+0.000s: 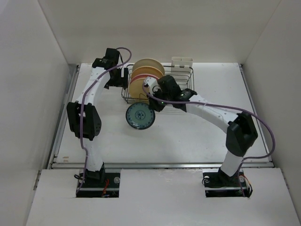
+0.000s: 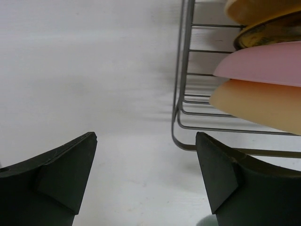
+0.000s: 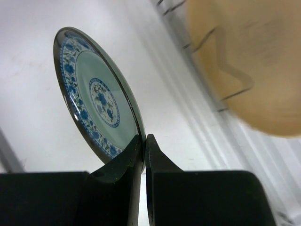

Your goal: Unload the plates from the dish rack

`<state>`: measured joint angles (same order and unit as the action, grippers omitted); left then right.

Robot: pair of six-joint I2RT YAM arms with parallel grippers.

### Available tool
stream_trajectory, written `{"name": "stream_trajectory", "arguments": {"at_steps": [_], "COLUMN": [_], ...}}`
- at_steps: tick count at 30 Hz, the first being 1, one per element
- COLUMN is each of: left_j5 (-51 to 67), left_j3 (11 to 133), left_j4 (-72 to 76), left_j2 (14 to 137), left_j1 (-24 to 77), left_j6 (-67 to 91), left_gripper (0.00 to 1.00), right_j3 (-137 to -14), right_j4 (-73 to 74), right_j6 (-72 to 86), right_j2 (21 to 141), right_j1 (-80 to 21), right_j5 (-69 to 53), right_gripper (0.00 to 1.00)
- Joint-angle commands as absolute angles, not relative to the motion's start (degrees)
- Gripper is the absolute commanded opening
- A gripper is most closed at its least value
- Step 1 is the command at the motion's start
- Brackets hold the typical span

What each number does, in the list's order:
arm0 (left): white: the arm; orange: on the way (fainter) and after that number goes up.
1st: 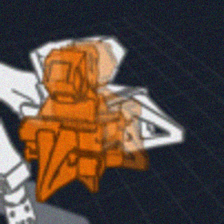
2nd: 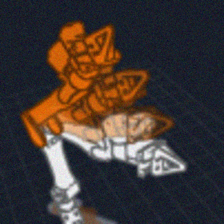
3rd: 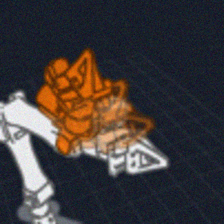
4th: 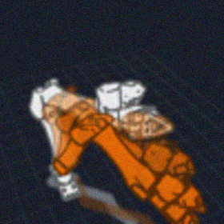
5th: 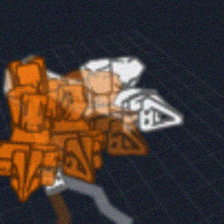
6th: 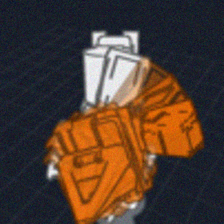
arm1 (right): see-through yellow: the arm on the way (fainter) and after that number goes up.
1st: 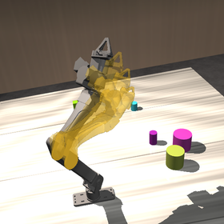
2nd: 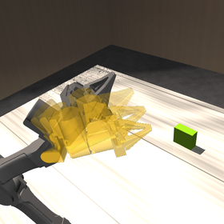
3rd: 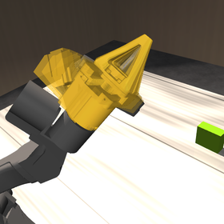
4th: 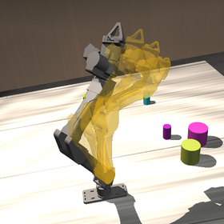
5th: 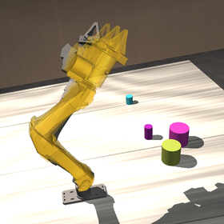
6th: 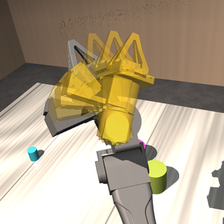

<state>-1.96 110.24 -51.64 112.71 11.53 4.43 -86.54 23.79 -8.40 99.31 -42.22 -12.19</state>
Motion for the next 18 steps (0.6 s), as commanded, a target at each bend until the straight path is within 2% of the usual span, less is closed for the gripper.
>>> {"name": "stream_trajectory", "arguments": {"at_steps": [1, 9, 13, 14, 16, 18], "left_j5": [-8.43, -6.42, -5.89, -5.37, -4.83, -4.31], "left_j3": [110.57, 110.04, 109.51, 109.51, 109.51, 110.82], "left_j4": [-54.23, -55.90, -55.90, -55.90, -55.90, -55.90], "left_j2": [109.60, 109.60, 110.13, 110.74, 111.26, 111.97], "left_j1": [11.60, 11.60, 11.60, 11.60, 11.60, 11.60], "left_j6": [3.43, 3.96, 3.96, 3.96, 3.96, 3.96], "left_gripper": [0.84, 0.84, 0.84, 0.84, 0.84, 0.84], "right_j3": [-82.11, -82.71, -82.71, -82.10, -82.09, -82.09], "right_j4": [19.11, 13.10, 13.10, 13.10, 13.10, 13.10], "right_j6": [-1.24, 5.89, 6.94, 6.94, 7.47, 7.47], "right_j2": [103.09, 112.23, 113.47, 113.47, 113.47, 112.68], "right_j1": [-43.50, -43.51, -43.51, -43.51, -43.51, -43.51], "right_j5": [-23.90, -23.82, -22.41, -22.41, -22.41, -22.41], "right_gripper": [0.00, 0.00, 0.05, 0.17, 0.22, 0.36]}}
